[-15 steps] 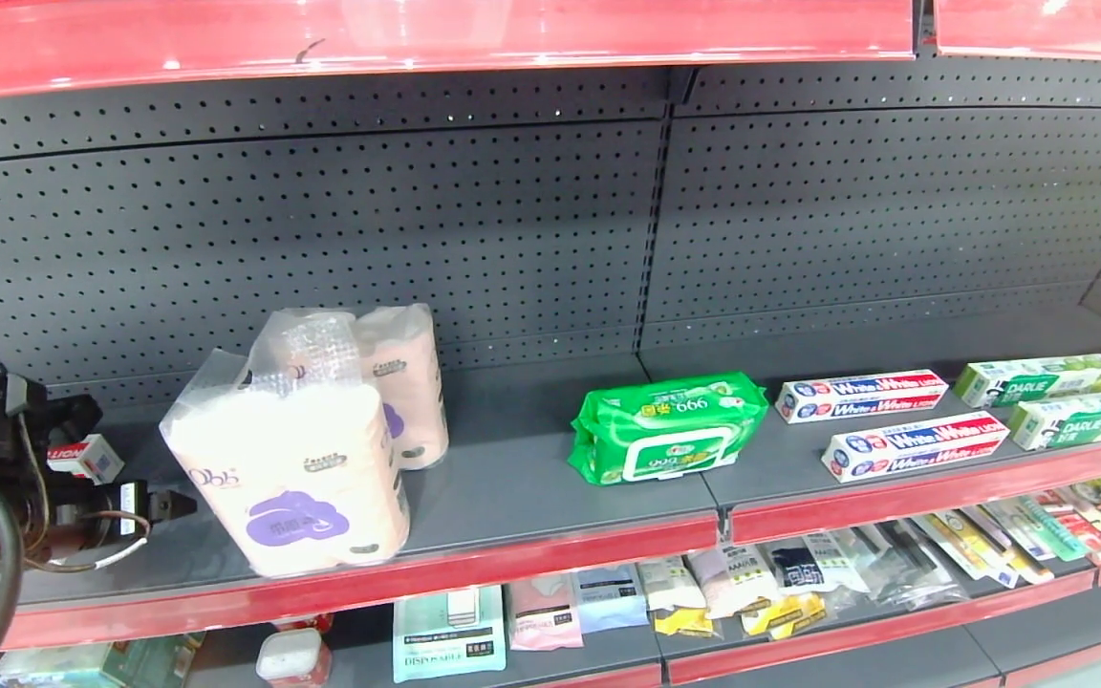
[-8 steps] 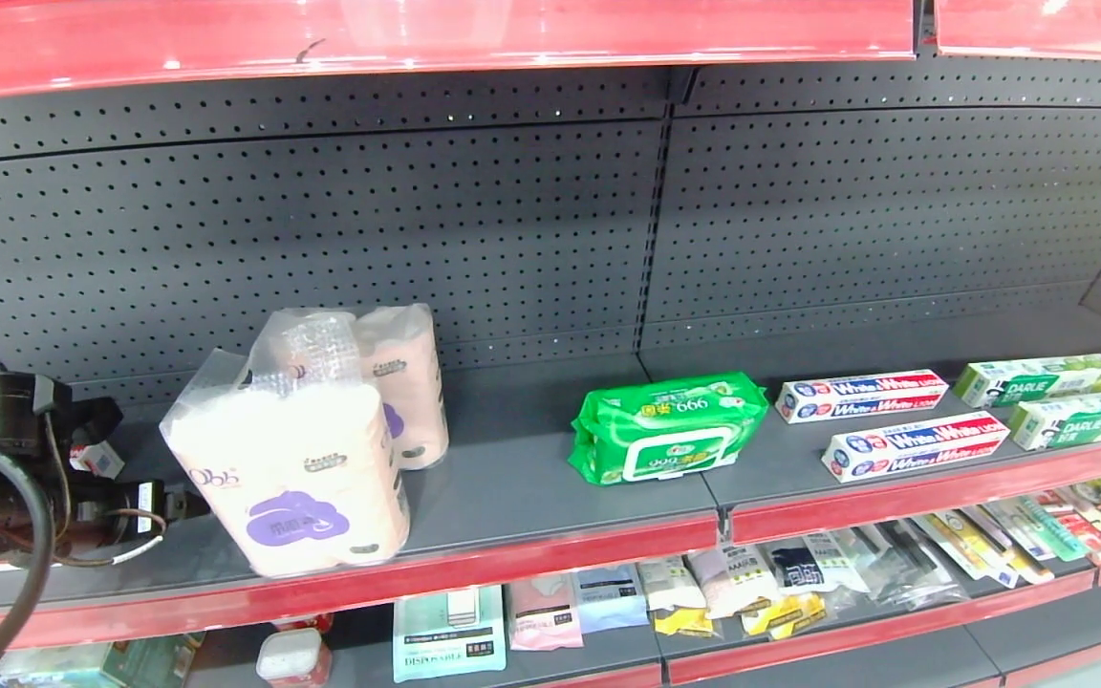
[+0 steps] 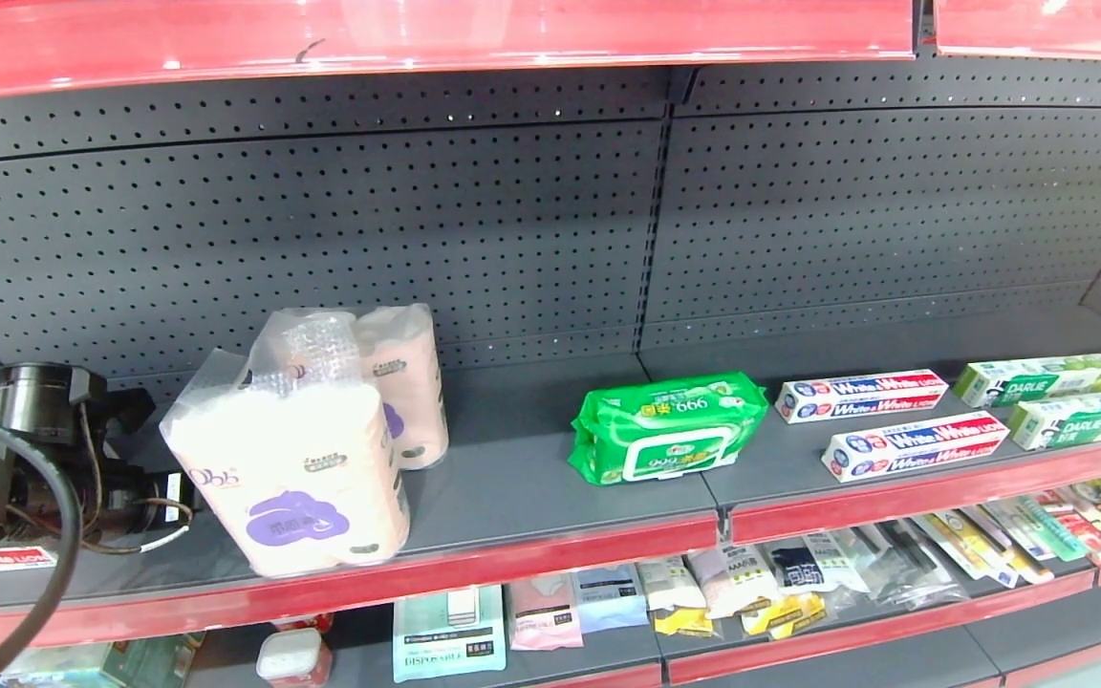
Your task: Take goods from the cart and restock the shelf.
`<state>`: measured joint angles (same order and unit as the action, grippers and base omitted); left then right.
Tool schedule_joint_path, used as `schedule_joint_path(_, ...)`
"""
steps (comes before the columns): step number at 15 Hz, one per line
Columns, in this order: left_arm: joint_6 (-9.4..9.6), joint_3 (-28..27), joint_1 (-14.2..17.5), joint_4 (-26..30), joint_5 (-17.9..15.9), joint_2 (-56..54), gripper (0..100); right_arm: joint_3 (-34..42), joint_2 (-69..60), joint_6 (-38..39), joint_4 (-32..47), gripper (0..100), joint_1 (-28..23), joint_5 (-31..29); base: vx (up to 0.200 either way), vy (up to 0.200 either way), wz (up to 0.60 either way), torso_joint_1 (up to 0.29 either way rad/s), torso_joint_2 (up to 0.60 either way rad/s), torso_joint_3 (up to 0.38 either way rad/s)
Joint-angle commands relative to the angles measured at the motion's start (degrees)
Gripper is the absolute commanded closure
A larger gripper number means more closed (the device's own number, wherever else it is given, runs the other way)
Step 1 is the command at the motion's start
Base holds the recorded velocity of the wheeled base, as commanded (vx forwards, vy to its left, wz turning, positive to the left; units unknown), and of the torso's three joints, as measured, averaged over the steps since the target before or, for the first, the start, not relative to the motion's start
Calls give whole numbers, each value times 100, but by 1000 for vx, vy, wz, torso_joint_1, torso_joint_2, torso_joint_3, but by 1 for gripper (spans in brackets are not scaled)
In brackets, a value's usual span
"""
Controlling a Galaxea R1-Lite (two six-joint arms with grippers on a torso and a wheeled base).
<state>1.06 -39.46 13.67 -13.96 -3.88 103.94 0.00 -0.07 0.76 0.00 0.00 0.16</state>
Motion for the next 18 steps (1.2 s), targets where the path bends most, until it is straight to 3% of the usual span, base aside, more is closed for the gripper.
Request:
schedule_joint_path(1, -1, -9, -22, -2, 1, 21, 0, 0, 7, 4, 0, 0, 0, 2, 0, 0, 0, 0, 0, 0)
schedule_joint_path(10, -1, -9, -286, -2, 1, 83, 0, 0, 7, 4, 0, 0, 0, 2, 0, 0, 0, 0, 0, 0)
schedule_joint_path(14, -159, 0, -488, -2, 1, 83, 0, 0, 7, 4, 0, 0, 0, 2, 0, 0, 0, 0, 0, 0)
schedule_joint_path(18, -168, 0, -593, -2, 1, 83, 0, 0, 7, 4, 0, 0, 0, 2, 0, 0, 0, 0, 0, 0)
